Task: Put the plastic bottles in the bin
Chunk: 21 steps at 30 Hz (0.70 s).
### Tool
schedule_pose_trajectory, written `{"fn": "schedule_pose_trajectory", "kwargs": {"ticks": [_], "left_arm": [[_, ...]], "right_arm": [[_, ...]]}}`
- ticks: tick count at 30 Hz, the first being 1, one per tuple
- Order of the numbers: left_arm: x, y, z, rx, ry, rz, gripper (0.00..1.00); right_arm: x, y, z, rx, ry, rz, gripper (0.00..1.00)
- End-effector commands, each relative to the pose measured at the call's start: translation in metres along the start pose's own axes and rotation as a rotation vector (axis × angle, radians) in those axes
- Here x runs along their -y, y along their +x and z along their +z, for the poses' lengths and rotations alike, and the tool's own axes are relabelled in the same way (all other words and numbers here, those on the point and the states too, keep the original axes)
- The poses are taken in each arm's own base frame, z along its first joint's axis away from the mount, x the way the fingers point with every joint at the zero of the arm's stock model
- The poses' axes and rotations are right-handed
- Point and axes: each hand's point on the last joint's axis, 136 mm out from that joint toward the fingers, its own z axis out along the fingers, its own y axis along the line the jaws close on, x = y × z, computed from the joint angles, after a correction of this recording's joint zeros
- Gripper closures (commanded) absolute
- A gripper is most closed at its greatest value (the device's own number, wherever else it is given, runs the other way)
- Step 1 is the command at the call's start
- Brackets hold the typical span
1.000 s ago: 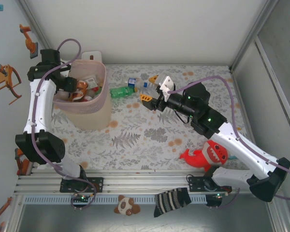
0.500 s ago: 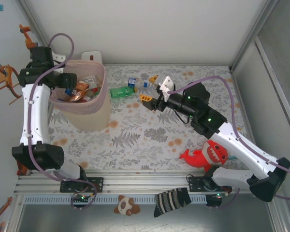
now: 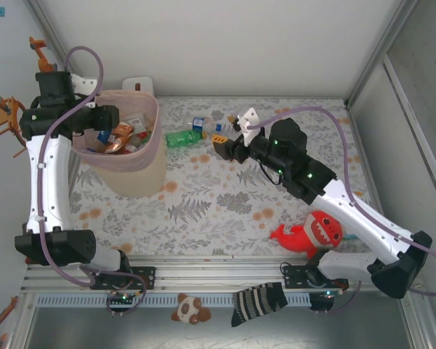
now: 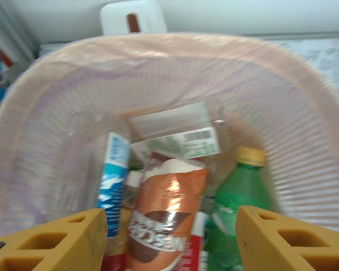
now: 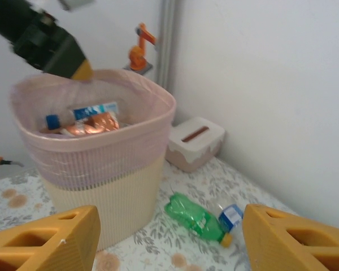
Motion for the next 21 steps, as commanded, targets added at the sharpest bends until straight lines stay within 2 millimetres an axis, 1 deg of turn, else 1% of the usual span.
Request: {"fn": "schedule_pose_trajectory", "kwargs": {"ticks": [1, 6, 10, 14, 19, 21], "left_arm": [[0.032, -0.012, -0.022, 0.1, 0.174, -0.058, 0.39], [0.057, -0.02, -0.035, 0.183, 0.316, -0.106, 0.39], [0.075, -0.021, -0.045, 0.233, 0.423, -0.142, 0.39], [0.091, -0.019, -0.052, 0.267, 0.507, -0.168, 0.39], [0.108, -0.015, -0.06, 0.292, 0.563, -0.164, 0.39], [0.114, -0.014, -0.062, 0.292, 0.578, -0.154, 0.39]], "right_arm": [[0.028, 0.007, 0.003, -0.06, 0.166, 0.118, 0.33], [0.056, 0.037, 0.016, -0.152, 0.305, 0.269, 0.33], [0.077, 0.065, 0.027, -0.231, 0.401, 0.393, 0.32], [0.105, 0.096, 0.039, -0.286, 0.487, 0.528, 0.3], [0.142, 0.136, 0.055, -0.344, 0.607, 0.677, 0.3], [0.159, 0.159, 0.059, -0.382, 0.688, 0.739, 0.29]]}}
